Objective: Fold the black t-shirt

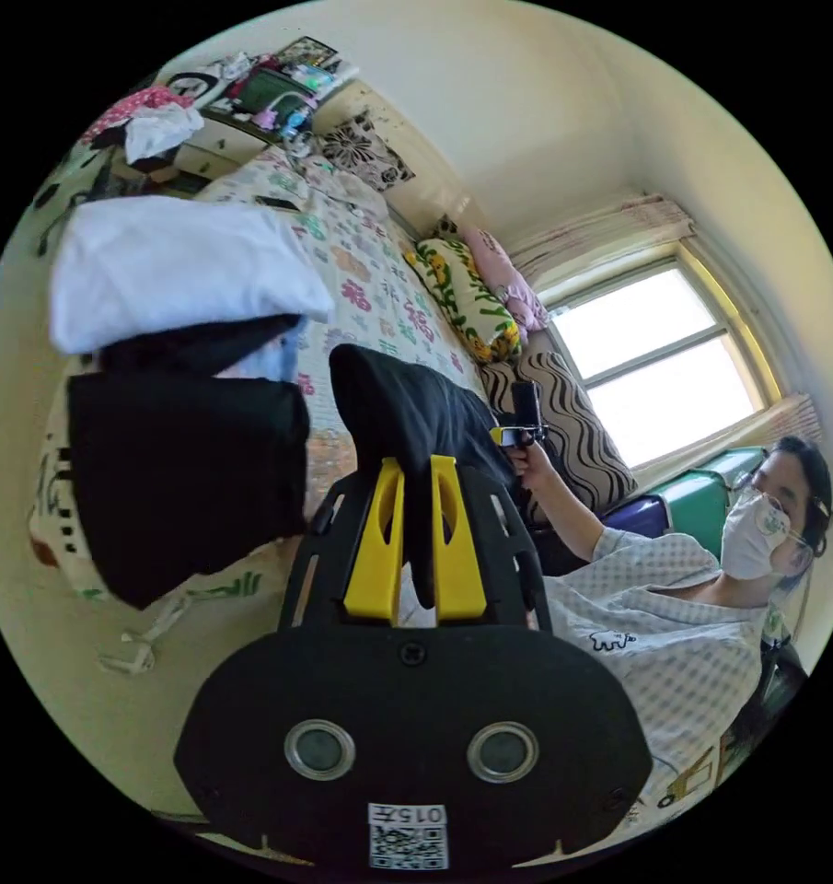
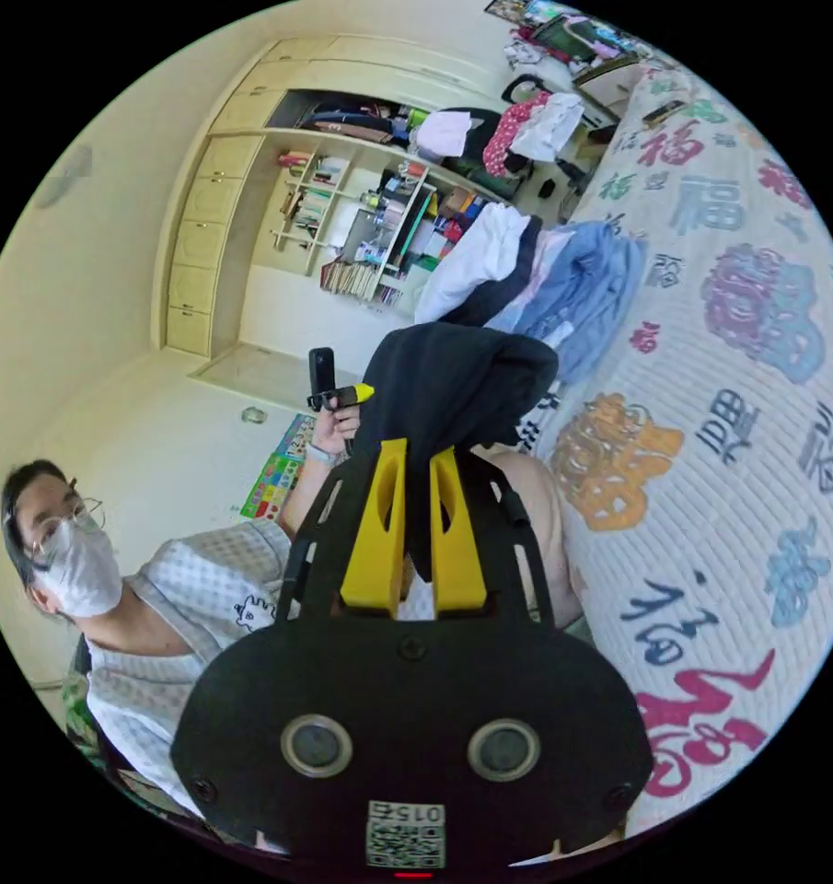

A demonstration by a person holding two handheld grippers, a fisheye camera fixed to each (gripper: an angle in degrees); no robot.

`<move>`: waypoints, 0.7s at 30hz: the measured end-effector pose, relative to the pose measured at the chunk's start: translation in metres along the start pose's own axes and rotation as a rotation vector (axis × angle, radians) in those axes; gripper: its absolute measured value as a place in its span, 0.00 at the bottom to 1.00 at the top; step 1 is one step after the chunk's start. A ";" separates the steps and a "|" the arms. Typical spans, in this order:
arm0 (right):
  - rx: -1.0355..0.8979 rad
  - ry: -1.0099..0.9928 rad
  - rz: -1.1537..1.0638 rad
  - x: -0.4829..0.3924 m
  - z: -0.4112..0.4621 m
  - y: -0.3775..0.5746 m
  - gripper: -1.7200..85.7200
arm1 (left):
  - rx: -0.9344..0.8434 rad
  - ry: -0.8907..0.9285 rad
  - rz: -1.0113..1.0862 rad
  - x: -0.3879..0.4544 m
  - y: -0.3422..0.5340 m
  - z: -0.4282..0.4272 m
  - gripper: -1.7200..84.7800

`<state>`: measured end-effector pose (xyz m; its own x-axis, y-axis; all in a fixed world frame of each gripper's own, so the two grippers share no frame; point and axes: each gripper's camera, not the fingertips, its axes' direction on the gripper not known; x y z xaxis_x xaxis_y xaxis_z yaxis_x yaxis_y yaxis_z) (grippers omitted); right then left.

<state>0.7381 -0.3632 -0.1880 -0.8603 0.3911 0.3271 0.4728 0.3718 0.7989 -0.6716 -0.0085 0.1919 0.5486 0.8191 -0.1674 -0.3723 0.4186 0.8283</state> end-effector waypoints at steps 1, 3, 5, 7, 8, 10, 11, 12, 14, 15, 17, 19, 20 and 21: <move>-0.032 -0.018 0.000 -0.002 0.038 -0.038 0.07 | 0.038 -0.041 -0.033 -0.016 0.004 -0.054 0.07; -0.050 -0.030 0.007 -0.006 0.088 -0.089 0.07 | 0.099 -0.090 -0.085 -0.041 0.009 -0.127 0.07; -0.089 0.034 0.004 -0.006 0.146 -0.147 0.07 | 0.151 -0.124 -0.141 -0.077 0.014 -0.202 0.07; -0.114 0.137 0.072 0.005 0.184 -0.180 0.08 | 0.145 -0.130 -0.198 -0.111 0.017 -0.235 0.07; -0.157 0.198 0.151 0.018 0.208 -0.198 0.08 | 0.128 -0.131 -0.254 -0.134 0.020 -0.247 0.07; -0.216 0.245 0.239 0.031 0.234 -0.220 0.08 | 0.103 -0.139 -0.304 -0.159 0.027 -0.260 0.07; -0.245 0.256 0.269 0.035 0.246 -0.235 0.09 | 0.111 -0.119 -0.302 -0.166 0.032 -0.271 0.08; -0.261 0.257 0.277 0.035 0.250 -0.243 0.09 | 0.124 -0.100 -0.295 -0.168 0.034 -0.279 0.08; -0.312 0.304 0.286 0.027 0.259 -0.279 0.10 | 0.187 -0.017 -0.283 -0.172 0.043 -0.318 0.08; -0.315 0.331 0.287 0.023 0.259 -0.290 0.10 | 0.197 -0.007 -0.283 -0.172 0.044 -0.328 0.08; -0.272 0.413 0.280 -0.002 0.250 -0.329 0.10 | 0.229 -0.017 -0.266 -0.163 0.048 -0.370 0.08; -0.212 0.436 0.254 -0.027 0.238 -0.358 0.10 | 0.256 -0.028 -0.248 -0.150 0.048 -0.401 0.09; -0.171 0.449 0.234 -0.046 0.230 -0.375 0.10 | 0.279 -0.041 -0.231 -0.138 0.048 -0.424 0.09; -0.153 0.457 0.222 -0.056 0.227 -0.384 0.10 | 0.293 -0.053 -0.226 -0.131 0.047 -0.436 0.09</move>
<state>0.6477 -0.3368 -0.6273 -0.7544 0.0264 0.6558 0.6488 0.1810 0.7391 -1.0877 0.0753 0.0197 0.6335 0.6941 -0.3418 -0.0118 0.4504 0.8927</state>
